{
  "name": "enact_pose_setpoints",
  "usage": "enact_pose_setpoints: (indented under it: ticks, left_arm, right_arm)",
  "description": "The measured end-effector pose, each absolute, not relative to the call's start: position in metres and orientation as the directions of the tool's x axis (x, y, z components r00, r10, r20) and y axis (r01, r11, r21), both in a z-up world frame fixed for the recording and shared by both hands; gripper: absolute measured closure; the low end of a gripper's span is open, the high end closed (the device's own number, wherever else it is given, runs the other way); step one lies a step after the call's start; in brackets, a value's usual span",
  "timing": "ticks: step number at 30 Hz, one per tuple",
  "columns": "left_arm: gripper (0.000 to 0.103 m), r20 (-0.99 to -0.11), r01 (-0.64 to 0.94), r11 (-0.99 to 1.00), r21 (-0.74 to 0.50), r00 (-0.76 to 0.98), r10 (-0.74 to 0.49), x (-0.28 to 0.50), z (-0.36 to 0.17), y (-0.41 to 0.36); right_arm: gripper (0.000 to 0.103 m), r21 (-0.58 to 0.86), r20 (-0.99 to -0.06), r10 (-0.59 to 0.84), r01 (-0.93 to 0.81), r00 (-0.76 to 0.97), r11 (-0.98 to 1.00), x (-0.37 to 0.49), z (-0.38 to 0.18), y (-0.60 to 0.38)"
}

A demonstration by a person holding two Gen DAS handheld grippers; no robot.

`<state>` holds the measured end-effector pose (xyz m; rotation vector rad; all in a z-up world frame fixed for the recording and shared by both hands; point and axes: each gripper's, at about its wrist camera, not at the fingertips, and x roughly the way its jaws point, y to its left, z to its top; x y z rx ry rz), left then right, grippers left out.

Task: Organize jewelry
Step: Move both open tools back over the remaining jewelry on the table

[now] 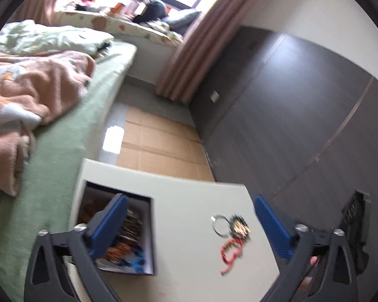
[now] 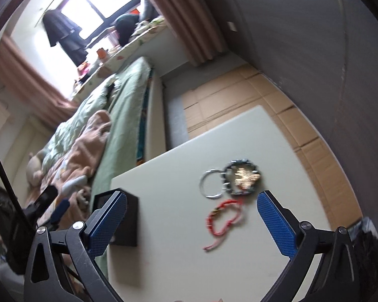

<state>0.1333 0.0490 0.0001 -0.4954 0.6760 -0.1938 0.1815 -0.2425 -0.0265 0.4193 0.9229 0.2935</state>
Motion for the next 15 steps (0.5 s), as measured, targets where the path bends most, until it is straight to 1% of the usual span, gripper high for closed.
enact_pose_setpoints:
  ticks: [3,7,9,10,12,15]
  left_arm:
    - [0.0,-0.581,0.069,0.884,-0.462,0.73,-0.36,0.138,-0.004,0.023]
    - [0.0,-0.604,0.122,0.901,-0.416,0.704,-0.374,0.143,-0.01,-0.007]
    - [0.0,-0.62,0.137,0.91,-0.391,0.692,-0.371,0.146,-0.014,-0.02]
    - [0.0,-0.629,0.144,0.915,-0.378,0.685,-0.368,0.148,-0.016,-0.024]
    - [0.0,-0.657,0.154,0.925,-0.348,0.663,-0.357,0.152,-0.024,-0.036]
    - [0.001,-0.705,0.18,0.927,-0.329,0.607,-0.368,0.161,-0.035,-0.05]
  right_arm:
    - [0.0,0.502,-0.694,0.431,-0.042,0.577,0.864,0.184,-0.033,-0.258]
    - [0.0,0.505,-0.719,0.42,0.002,0.555,0.863,0.188,-0.045,-0.272]
    - [0.0,0.487,-0.739,0.401,0.017,0.541,0.873,0.19,-0.046,-0.277]
    - [0.0,0.445,-0.765,0.365,0.026,0.531,0.895,0.191,-0.045,-0.278]
    - [0.0,0.401,-0.776,0.324,0.027,0.541,0.916,0.191,-0.042,-0.281]
    - [0.0,0.43,-0.763,0.353,0.017,0.542,0.903,0.189,-0.041,-0.289]
